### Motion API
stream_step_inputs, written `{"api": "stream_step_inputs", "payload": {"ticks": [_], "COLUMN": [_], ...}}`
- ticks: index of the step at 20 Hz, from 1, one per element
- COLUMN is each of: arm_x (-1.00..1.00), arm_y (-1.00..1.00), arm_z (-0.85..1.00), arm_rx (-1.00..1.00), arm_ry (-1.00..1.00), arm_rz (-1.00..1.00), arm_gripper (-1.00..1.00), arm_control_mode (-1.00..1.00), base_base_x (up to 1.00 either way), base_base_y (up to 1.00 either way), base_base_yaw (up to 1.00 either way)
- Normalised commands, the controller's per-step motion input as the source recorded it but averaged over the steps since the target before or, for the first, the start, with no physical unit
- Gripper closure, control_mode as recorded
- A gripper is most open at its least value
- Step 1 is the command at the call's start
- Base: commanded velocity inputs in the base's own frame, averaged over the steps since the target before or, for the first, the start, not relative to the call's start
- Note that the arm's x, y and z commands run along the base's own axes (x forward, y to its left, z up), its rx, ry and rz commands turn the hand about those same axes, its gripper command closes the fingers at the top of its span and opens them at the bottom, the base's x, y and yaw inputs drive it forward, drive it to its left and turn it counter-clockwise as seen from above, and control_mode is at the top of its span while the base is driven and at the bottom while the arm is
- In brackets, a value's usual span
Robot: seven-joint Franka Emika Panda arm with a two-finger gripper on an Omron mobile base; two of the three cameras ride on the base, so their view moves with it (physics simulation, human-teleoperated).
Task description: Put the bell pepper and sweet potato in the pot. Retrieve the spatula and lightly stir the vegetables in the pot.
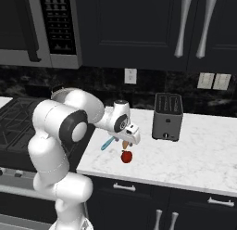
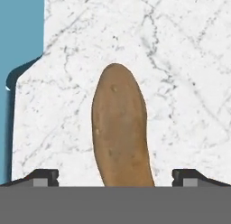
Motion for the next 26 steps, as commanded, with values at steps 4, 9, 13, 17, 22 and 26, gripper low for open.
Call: {"api": "stream_step_inputs", "payload": {"ticks": [4,9,13,17,22,26], "arm_x": [0.11,0.06,-0.08,-0.22,-0.80,-0.53], "arm_y": [-0.04,0.00,0.09,0.00,0.41,0.99], "arm_z": [-0.37,-0.24,0.00,0.04,0.78,1.00], "arm_rx": [-0.01,-0.01,0.00,0.00,0.00,-0.08], "arm_ry": [-0.01,-0.01,0.00,-0.03,-0.10,-0.08], "arm_rz": [0.01,0.02,0.00,0.01,0.13,0.33], "arm_gripper": [-1.00,1.00,1.00,1.00,1.00,1.00], "arm_control_mode": [-1.00,-1.00,-1.00,-1.00,-1.00,-1.00], "base_base_x": [0.00,0.00,0.00,0.00,0.00,0.00], "base_base_y": [0.00,0.00,0.00,0.00,0.00,0.00], "base_base_yaw": [0.00,0.00,0.00,0.00,0.00,0.00]}}
